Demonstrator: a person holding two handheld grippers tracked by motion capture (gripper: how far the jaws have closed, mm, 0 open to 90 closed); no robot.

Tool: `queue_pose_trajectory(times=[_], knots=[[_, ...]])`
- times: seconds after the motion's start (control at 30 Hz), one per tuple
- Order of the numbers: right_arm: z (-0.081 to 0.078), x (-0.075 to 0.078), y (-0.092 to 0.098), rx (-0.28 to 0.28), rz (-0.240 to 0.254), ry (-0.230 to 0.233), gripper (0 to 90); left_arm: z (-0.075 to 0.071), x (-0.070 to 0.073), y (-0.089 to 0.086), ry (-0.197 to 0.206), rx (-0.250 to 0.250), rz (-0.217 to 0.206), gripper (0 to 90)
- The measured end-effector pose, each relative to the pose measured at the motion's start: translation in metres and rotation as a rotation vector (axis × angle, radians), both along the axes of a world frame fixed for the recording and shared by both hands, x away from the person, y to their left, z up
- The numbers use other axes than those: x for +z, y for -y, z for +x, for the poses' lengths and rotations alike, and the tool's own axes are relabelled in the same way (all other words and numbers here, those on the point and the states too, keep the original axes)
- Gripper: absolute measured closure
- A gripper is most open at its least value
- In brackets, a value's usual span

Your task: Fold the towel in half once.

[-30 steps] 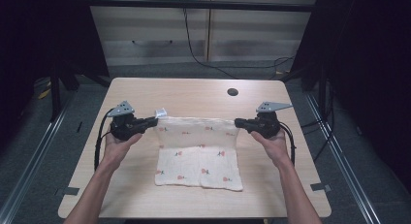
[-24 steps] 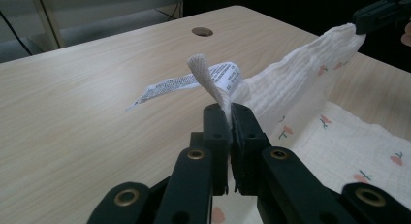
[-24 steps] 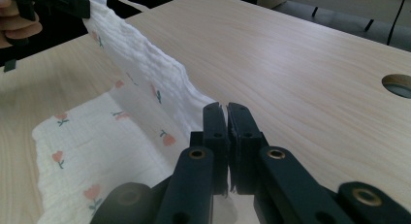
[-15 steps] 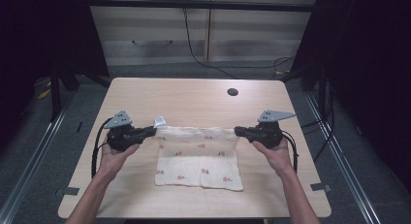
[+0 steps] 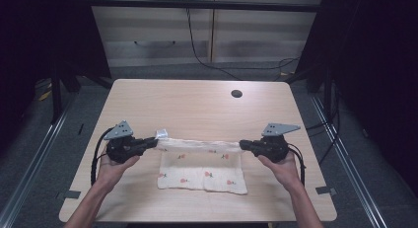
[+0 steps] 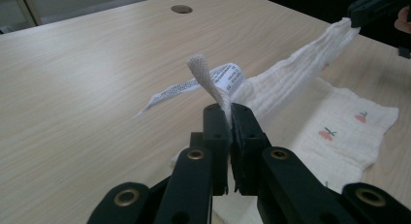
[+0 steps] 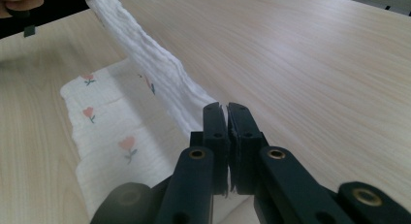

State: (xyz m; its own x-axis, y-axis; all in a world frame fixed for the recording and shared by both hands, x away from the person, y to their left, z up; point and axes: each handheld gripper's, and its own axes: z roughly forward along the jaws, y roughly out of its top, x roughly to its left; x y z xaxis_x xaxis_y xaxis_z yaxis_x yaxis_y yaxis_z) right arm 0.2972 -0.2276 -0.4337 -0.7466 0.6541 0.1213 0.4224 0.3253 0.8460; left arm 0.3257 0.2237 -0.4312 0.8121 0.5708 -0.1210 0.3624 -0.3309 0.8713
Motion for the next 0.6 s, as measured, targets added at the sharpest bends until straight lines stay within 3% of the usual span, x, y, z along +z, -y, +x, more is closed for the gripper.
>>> queue_pose_trajectory(times=[0.17, 0.23, 0.43, 0.6], knots=[[-0.007, 0.0, -0.001, 0.02, 0.012, 0.003, 87.8, -0.008, -0.005, -0.001, 0.001, -0.012, 0.014, 86.2], [-0.011, 0.0, 0.0, 0.02, 0.016, -0.001, 87.8, -0.011, -0.006, -0.003, -0.018, -0.013, -0.021, 86.2], [-0.021, -0.003, 0.002, 0.034, 0.039, -0.01, 87.8, -0.02, -0.009, -0.004, -0.015, -0.02, -0.006, 86.2], [-0.03, -0.011, 0.002, 0.039, 0.029, -0.032, 87.8, -0.028, -0.02, -0.004, -0.042, -0.026, 0.01, 86.2]])
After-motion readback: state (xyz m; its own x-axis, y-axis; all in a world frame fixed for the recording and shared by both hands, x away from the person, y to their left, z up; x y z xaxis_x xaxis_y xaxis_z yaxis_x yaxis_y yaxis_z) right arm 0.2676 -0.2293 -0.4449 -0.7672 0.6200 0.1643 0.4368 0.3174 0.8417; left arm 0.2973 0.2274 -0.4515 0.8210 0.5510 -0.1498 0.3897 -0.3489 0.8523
